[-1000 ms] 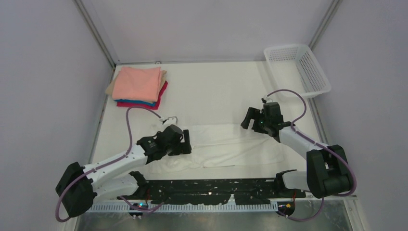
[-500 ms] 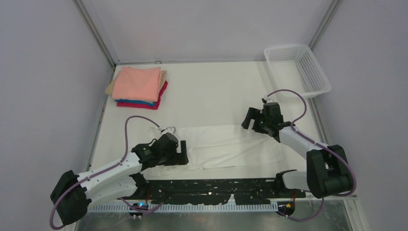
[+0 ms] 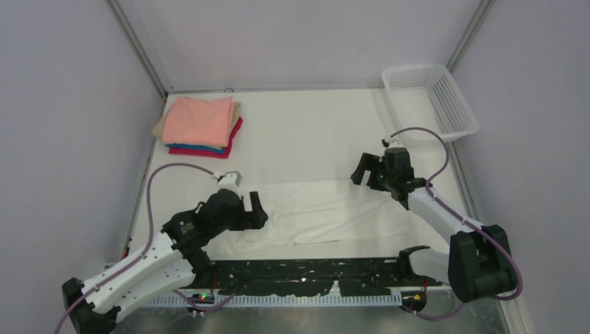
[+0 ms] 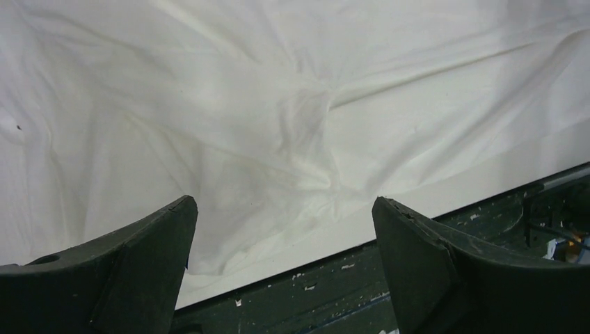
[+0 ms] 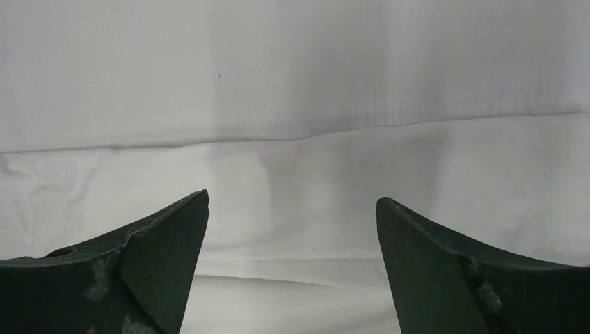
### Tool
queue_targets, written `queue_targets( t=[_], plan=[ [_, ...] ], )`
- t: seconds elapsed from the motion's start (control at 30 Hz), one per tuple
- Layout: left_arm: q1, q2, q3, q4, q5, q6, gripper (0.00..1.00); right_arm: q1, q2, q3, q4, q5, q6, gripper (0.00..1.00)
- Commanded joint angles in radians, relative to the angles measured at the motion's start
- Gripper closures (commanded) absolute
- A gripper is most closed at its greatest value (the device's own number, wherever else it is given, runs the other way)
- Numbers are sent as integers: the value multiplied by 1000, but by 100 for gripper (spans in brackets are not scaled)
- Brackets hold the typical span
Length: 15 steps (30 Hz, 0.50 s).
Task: Fold and stack the t-shirts
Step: Fold the other side of the tshirt into a rectangle, then rotate the tshirt 90 degrees
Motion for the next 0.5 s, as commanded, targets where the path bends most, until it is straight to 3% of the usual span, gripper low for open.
queue_targets(
  t=[0.0, 0.2, 0.47],
  plan=[
    [47, 125, 45, 109, -109, -41, 0, 5, -40, 6, 14, 11, -11, 5],
    [179, 474, 101, 258, 1, -80, 0, 5, -3, 8, 33, -14, 0, 5],
    [234, 821, 157, 361, 79, -109, 0, 5, 49, -7, 46, -19, 14, 5]
  ],
)
